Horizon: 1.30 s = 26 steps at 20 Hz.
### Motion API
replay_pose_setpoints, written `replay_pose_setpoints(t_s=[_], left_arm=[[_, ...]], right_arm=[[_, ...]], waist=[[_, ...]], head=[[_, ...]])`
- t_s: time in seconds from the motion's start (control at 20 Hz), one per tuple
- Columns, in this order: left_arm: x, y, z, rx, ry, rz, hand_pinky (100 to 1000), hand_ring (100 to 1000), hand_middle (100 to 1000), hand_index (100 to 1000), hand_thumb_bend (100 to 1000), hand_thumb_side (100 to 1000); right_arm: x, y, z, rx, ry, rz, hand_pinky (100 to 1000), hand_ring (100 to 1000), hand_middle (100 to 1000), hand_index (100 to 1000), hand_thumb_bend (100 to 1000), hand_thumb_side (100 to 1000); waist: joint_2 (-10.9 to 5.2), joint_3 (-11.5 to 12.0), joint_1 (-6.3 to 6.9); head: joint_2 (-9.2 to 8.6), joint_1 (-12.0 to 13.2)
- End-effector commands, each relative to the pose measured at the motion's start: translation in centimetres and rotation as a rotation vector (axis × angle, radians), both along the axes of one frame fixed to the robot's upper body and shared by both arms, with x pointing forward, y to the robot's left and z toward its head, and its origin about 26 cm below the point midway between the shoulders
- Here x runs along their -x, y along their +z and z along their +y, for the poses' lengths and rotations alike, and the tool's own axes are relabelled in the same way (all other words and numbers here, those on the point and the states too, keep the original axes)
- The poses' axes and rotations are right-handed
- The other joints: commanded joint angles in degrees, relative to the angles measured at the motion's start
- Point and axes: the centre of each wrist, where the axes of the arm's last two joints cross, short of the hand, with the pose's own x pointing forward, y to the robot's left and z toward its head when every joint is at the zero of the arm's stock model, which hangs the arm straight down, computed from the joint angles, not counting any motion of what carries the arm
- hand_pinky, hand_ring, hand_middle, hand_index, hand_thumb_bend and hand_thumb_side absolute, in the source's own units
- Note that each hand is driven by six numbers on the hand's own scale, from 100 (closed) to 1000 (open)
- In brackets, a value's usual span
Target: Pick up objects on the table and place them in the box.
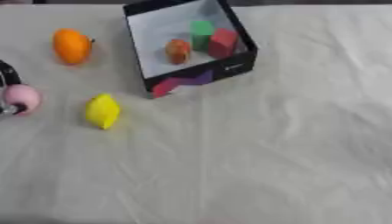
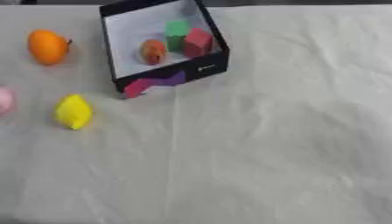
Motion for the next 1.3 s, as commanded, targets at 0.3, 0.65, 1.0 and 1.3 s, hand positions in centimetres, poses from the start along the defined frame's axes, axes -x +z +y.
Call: replay_pose_setpoints(t_s=[0.3,0.65,1.0,1.3], left_arm=[[0.4,8.0,-3.5,-0.047,-0.153,-0.207,690,592,510,544,247,176],[-2.0,14.4,-12.0,0.029,-0.377,-0.403,687,555,490,533,146,143],[-7.3,13.2,-18.5,0.109,-0.449,-0.507,683,557,494,522,109,134],[-10.3,9.7,-20.8,0.076,-0.46,-0.454,704,579,527,559,172,138]], right_arm=[[0.2,0.9,-0.4,0.033,-0.01,-0.011,825,784,660,902,100,673],[-0.2,1.2,-0.2,0.037,0.011,-0.008,825,784,659,902,100,668],[-1.2,2.3,0.7,0.034,0.079,-0.03,825,783,658,903,100,664],[-1.4,2.2,1.0,0.031,0.096,-0.028,825,783,657,903,100,671]], waist=[[-2.38,-0.14,-0.5],[-2.88,-1.57,-0.08],[-2.3,-4.5,0.18],[-1.78,-5.31,-0.11]], head=[[-0.33,0.22],[-0.5,1.25],[-1.73,3.69],[-2.28,4.62]])
